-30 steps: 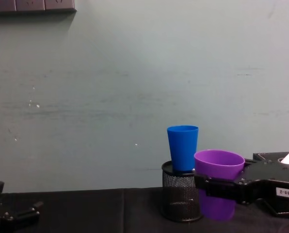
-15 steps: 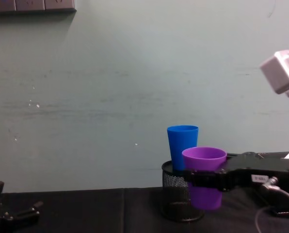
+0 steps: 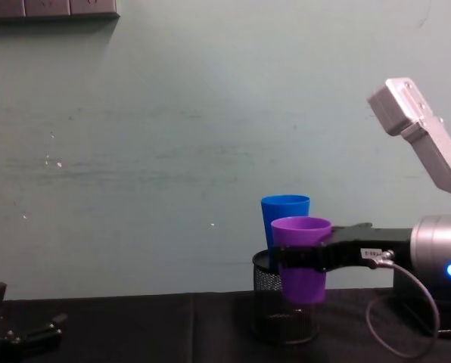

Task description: Pick up one cup with a gripper and tap it against the other cup.

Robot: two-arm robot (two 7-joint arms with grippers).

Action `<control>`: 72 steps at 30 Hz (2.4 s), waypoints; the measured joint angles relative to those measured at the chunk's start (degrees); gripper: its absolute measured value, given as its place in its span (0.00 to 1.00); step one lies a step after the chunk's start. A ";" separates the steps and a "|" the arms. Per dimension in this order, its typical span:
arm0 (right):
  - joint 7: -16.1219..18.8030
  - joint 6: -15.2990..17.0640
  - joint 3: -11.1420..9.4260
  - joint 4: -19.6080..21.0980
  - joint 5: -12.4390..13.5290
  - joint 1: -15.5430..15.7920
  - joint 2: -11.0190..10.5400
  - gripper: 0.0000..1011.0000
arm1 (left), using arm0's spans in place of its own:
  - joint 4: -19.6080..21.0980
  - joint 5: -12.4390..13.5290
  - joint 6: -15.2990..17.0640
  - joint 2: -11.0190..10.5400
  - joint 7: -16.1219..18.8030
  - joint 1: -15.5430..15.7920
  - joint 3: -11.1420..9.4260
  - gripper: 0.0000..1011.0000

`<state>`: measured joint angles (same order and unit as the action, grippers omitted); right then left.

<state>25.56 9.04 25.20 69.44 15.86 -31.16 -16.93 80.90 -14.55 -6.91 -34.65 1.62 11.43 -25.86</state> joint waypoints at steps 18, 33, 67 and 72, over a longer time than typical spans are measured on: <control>-3.43 0.84 -0.67 -6.03 -1.19 -3.88 3.72 0.73 | 0.00 0.00 0.00 0.00 0.00 0.00 0.00 0.99; -4.51 0.82 -1.55 -7.88 -2.55 -4.85 5.55 0.73 | 0.00 0.00 0.00 0.00 0.00 0.00 0.00 0.99; -4.44 0.74 -1.40 -7.82 -2.45 -4.80 5.46 0.73 | 0.00 0.00 0.00 0.00 0.00 0.00 0.00 0.99; -4.44 0.74 -1.40 -7.82 -2.45 -4.80 5.45 0.73 | 0.00 0.00 0.00 0.00 0.00 0.00 0.00 0.99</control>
<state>21.11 9.78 23.80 61.62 13.41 -35.96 -11.48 80.90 -14.55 -6.91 -34.65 1.62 11.43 -25.86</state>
